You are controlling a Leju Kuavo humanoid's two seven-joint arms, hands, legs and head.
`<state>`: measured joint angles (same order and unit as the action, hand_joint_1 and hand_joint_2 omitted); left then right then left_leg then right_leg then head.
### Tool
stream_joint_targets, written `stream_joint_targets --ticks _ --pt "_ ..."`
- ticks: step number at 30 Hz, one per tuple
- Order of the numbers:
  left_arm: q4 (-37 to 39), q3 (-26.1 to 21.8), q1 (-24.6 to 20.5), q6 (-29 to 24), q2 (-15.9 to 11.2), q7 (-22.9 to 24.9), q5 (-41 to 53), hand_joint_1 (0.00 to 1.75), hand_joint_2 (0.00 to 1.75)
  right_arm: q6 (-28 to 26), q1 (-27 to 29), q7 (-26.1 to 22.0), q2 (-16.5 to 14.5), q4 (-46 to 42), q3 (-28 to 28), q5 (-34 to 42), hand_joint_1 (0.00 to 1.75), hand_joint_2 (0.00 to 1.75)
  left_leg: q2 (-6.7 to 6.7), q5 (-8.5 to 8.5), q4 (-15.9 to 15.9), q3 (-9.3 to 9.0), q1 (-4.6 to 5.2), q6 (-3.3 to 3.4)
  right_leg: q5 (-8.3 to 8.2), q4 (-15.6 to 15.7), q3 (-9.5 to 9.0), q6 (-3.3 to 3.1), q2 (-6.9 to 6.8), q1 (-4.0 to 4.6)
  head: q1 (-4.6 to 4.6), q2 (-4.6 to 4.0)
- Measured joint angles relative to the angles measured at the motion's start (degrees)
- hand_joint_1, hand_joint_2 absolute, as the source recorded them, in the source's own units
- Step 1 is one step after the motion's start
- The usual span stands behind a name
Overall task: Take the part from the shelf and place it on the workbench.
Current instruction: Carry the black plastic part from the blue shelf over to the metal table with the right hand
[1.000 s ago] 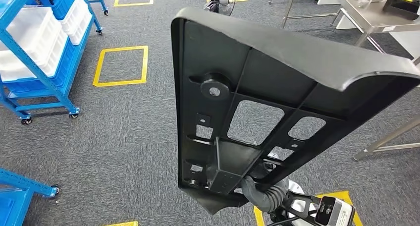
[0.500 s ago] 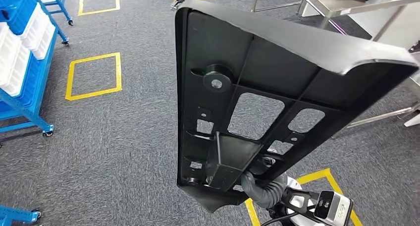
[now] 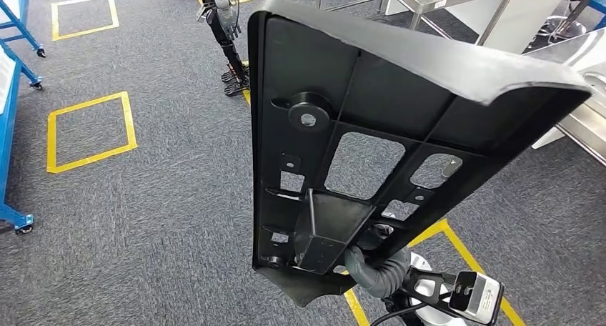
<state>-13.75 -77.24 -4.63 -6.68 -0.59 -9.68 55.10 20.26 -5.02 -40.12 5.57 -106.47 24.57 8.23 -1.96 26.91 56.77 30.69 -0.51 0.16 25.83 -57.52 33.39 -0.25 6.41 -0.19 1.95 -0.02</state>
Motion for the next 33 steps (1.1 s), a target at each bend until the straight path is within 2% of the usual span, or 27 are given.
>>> stream_joint_targets --ticks 1,2,3,4,5,6,7,8,9,11,12,13,15,16,17,19,20,21,22,23,24,26,27,28,30,31,33 --pt "0.0 0.0 -0.1 0.0 0.0 0.0 0.0 0.00 1.75 0.0 -0.1 0.0 0.0 0.0 0.0 0.0 1.71 1.75 0.55 -0.21 -0.3 -0.04 -0.03 0.44 0.58 -0.7 0.38 0.27 -1.03 0.05 -0.01 0.00" --pt "0.0 0.0 -0.2 0.0 0.0 0.0 0.0 0.00 1.75 0.0 -0.1 0.0 0.0 0.0 0.0 0.0 1.71 1.75 1.15 -0.41 -0.5 -0.04 -0.07 0.85 1.84 -2.5 1.24 0.51 -2.48 0.11 -0.01 0.00" --pt "0.0 0.0 -0.1 0.0 0.0 0.0 0.0 0.00 1.75 0.0 -0.2 -0.1 0.0 0.0 0.0 0.0 1.71 1.75 1.80 -0.52 -0.7 -0.02 -0.04 1.14 3.65 -5.6 2.62 0.68 -4.16 0.08 -0.01 0.00" --pt "0.0 0.0 0.0 0.0 0.0 0.0 0.0 0.00 1.75 0.0 -0.2 -0.1 0.0 0.1 0.0 0.0 1.71 1.75 2.41 -0.53 -0.7 0.05 0.06 1.30 5.66 -9.4 4.48 0.87 -5.27 0.04 -0.02 0.00" --pt "0.0 0.0 0.2 0.0 0.0 -0.1 0.0 0.00 1.75 0.0 -0.1 -0.1 0.0 0.1 0.0 0.0 1.71 1.75 3.10 -0.52 -0.7 0.13 0.14 1.37 7.29 -13.3 6.36 1.05 -5.69 -0.09 -0.02 0.00" --pt "0.0 0.0 0.3 0.0 0.0 -0.2 0.0 0.00 1.75 0.1 0.1 -0.1 0.0 0.2 0.0 -0.1 1.71 1.75 3.80 -0.49 -0.7 0.18 0.19 1.39 7.98 -15.9 7.63 1.19 -5.86 -0.21 -0.01 0.00" --pt "0.0 0.0 0.3 0.0 0.0 -0.3 -0.1 0.00 1.75 0.1 0.3 -0.1 0.0 0.3 0.0 -0.1 1.71 1.75 4.47 -0.45 -0.6 0.20 0.22 1.38 7.58 -16.5 7.87 1.28 -6.00 -0.30 -0.01 0.00" --pt "0.0 -0.1 0.3 0.0 0.0 -0.4 -0.1 0.00 1.75 0.3 0.5 -0.1 0.0 0.4 0.0 -0.2 1.71 1.75 5.11 -0.37 -0.6 0.18 0.24 1.34 6.16 -14.6 6.88 1.30 -6.28 -0.36 -0.01 0.00" --pt "0.0 -0.1 0.3 0.1 0.0 -0.5 -0.2 0.00 1.75 0.5 0.6 -0.1 0.0 0.4 0.0 -0.2 1.71 1.75 5.69 -0.26 -0.5 0.12 0.25 1.25 4.15 -10.8 4.85 1.21 -6.97 -0.35 -0.01 0.00" --pt "0.0 -0.2 0.3 0.0 0.1 -0.5 -0.5 0.00 1.75 0.9 0.4 0.0 -0.1 0.4 0.0 -0.2 1.71 1.75 6.70 0.08 -0.2 -0.02 0.45 0.85 1.43 -3.0 0.68 0.74 -9.66 0.02 -0.01 0.00" --pt "0.0 -0.3 0.3 -0.2 0.1 -0.4 -0.7 0.00 1.75 1.1 0.3 0.0 -0.2 0.5 0.0 -0.2 1.71 1.75 7.19 0.25 -0.1 -0.07 0.57 0.57 0.96 -0.8 -0.39 0.45 -10.52 0.26 0.00 0.00" --pt "0.0 -0.5 0.2 -0.3 0.2 -0.3 -0.9 0.00 1.75 1.3 0.2 0.0 -0.5 0.6 0.0 -0.2 1.71 1.75 7.74 0.40 0.0 -0.13 0.69 0.31 0.99 0.1 -0.69 0.20 -10.80 0.49 0.00 0.00" --pt "0.0 -0.9 0.0 -0.6 0.3 -0.1 -1.2 0.00 1.75 1.6 0.1 0.0 -0.9 0.8 0.0 -0.2 1.71 1.75 8.59 0.67 0.0 -0.30 0.69 -0.29 0.74 0.3 -0.56 -0.31 -9.42 0.49 0.00 0.00" --pt "0.0 -1.0 -0.1 -0.7 0.4 -0.1 -1.2 0.00 1.75 1.7 0.0 0.0 -1.0 0.9 0.0 -0.2 1.71 1.75 7.91 1.15 0.5 -0.24 0.56 -0.62 0.57 0.5 -0.61 -0.61 -8.81 0.34 0.00 0.00" --pt "0.0 -1.2 -0.1 -0.7 0.5 -0.2 -1.2 0.00 1.75 1.9 -0.2 0.0 -1.2 1.0 0.0 -0.1 1.71 1.75 6.62 2.15 1.8 0.23 0.38 -0.95 0.38 0.7 -0.67 -0.93 -8.21 0.17 0.01 0.00" --pt "0.0 -1.3 0.0 -0.6 0.6 -0.4 -1.3 0.00 1.75 2.0 -0.6 0.0 -1.6 1.3 0.0 0.1 1.71 1.75 3.48 5.72 8.2 2.96 0.03 -1.48 0.15 0.9 -0.69 -1.35 -6.92 -0.01 0.01 0.00" --pt "0.0 -1.3 0.2 -0.5 0.6 -0.6 -1.2 0.00 1.75 2.1 -0.7 0.0 -1.7 1.4 0.0 0.2 1.71 1.75 2.78 7.50 12.3 4.88 -0.06 -1.66 0.11 0.8 -0.63 -1.44 -6.18 -0.01 0.01 0.00" --pt "0.0 -1.3 0.3 -0.3 0.6 -0.8 -1.1 0.00 1.75 2.0 -0.6 0.0 -1.8 1.6 0.0 0.3 1.71 1.75 2.51 8.48 15.5 6.47 -0.11 -1.83 0.10 0.7 -0.59 -1.45 -5.38 -0.01 0.00 0.00" --pt "0.0 -1.3 0.4 -0.1 0.6 -0.9 -1.0 0.00 1.75 2.0 -0.5 0.0 -1.8 1.7 0.0 0.3 1.71 1.75 2.43 8.33 16.8 7.24 -0.19 -1.94 0.12 0.6 -0.58 -1.43 -4.58 -0.03 0.00 0.00" --pt "0.0 -1.3 0.5 0.1 0.6 -1.1 -0.8 0.00 1.75 1.8 -0.2 0.0 -1.8 1.7 -0.1 0.3 1.71 1.75 2.35 7.05 15.8 6.95 -0.31 -2.02 0.17 0.5 -0.60 -1.35 -3.79 -0.08 0.00 0.00" --pt "0.0 -1.3 0.5 0.3 0.6 -1.3 -0.6 0.00 1.75 1.7 0.2 0.0 -1.8 1.7 -0.2 0.2 1.71 1.75 1.99 4.91 12.7 5.64 -0.50 -2.09 0.26 0.3 -0.64 -1.21 -3.02 -0.15 0.00 0.00" --pt "0.0 -1.3 0.5 0.6 0.6 -1.4 -0.5 0.00 1.75 1.6 1.0 0.0 -1.8 1.5 -0.5 0.0 1.71 1.75 -0.69 1.59 5.1 2.37 -1.02 -2.13 0.53 -0.3 -0.39 -0.66 -1.58 -0.24 -0.01 0.00" --pt "0.0 -1.3 0.6 0.7 0.6 -1.4 -0.5 0.00 1.75 1.6 1.2 -0.1 -1.8 1.4 -0.6 -0.1 1.71 1.75 -1.93 0.88 2.7 1.38 -1.17 -1.99 0.53 -0.6 -0.07 -0.28 -0.89 -0.28 -0.01 0.00" --pt "0.0 -1.3 0.6 0.7 0.6 -1.5 -0.4 0.00 1.75 1.6 1.5 -0.1 -1.7 1.2 -0.8 -0.1 1.71 1.75 -2.74 0.88 1.8 1.03 -1.19 -1.74 0.44 -0.7 0.31 0.12 -0.21 -0.33 -0.01 0.00" --pt "0.0 -1.3 0.6 0.8 0.7 -1.6 -0.2 0.00 1.75 1.7 2.1 -0.1 -1.7 0.9 -1.2 -0.1 1.71 1.75 -1.91 0.78 1.6 1.10 -1.05 -0.94 0.10 -0.7 0.83 0.91 1.04 -0.48 -0.01 0.00" --pt "0.0 -1.3 0.5 0.9 0.7 -1.7 -0.1 0.00 1.75 1.8 2.4 -0.1 -1.6 0.7 -1.5 -0.1 1.71 1.75 -1.25 0.61 1.4 1.03 -1.04 -0.49 0.27 -0.9 1.03 1.19 0.55 -0.49 -0.01 0.00" --pt "0.0 -1.3 0.4 1.0 0.7 -2.0 0.1 0.00 1.75 1.8 2.7 -0.1 -1.6 0.4 -2.0 -0.2 1.71 1.75 0.24 0.31 0.9 0.93 -0.99 0.48 2.40 -4.2 2.58 1.60 -2.55 -0.38 -0.01 0.00"
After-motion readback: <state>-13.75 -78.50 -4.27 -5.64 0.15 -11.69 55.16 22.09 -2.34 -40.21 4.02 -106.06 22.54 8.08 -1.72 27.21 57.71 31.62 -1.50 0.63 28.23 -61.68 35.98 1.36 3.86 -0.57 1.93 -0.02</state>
